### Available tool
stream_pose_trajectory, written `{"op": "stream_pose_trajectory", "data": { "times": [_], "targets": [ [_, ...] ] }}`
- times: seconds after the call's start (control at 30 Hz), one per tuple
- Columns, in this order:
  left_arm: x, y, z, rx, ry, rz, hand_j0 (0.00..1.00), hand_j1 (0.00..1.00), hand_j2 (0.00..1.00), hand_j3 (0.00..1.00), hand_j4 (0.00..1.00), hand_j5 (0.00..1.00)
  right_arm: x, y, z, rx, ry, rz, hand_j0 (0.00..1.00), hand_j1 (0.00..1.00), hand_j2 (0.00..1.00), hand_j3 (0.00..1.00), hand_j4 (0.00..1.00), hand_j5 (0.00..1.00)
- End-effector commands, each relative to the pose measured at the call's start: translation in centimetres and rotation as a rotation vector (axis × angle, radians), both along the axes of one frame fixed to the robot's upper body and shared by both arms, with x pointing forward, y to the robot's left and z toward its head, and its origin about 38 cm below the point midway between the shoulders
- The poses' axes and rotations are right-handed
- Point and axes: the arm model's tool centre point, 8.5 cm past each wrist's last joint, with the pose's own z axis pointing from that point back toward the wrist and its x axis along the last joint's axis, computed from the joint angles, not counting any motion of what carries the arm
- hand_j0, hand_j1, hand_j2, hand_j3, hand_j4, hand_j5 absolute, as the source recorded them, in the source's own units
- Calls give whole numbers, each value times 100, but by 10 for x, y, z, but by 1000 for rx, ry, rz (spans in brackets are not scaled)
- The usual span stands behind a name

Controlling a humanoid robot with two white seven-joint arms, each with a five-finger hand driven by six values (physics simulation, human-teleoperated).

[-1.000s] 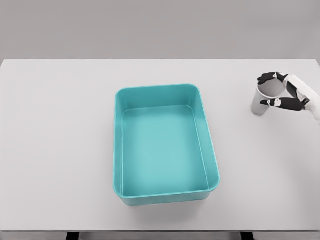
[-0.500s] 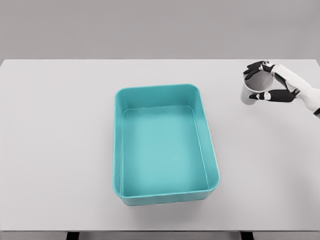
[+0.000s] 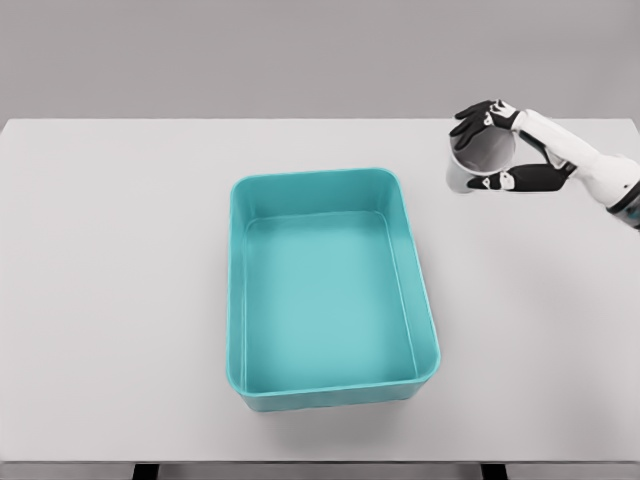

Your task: Put the paper cup into the basket with your right arm

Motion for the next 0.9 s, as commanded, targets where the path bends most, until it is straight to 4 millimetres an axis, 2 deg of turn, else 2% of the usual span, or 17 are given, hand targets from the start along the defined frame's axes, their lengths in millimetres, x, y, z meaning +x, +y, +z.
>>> {"op": "stream_pose_trajectory", "data": {
  "times": [0.0,0.33,0.53,0.67,0.87],
  "targets": [
    [0,0,0,0,0,0,100,100,100,100,100,100,-4,10,9,12,-21,33,49,49,49,49,49,49],
    [-1,0,0,0,2,0,100,100,100,100,100,100,-19,35,31,16,-84,123,52,52,52,52,52,52],
    [-1,0,0,0,2,0,100,100,100,100,100,100,-26,54,34,-83,-154,173,53,53,53,53,53,53],
    [-1,0,0,0,2,0,100,100,100,100,100,100,-32,74,34,-194,-226,217,53,53,53,53,53,53],
    [-1,0,0,-1,2,0,100,100,100,100,100,100,-42,122,40,-336,-387,309,54,54,54,54,54,54]
  ]
}}
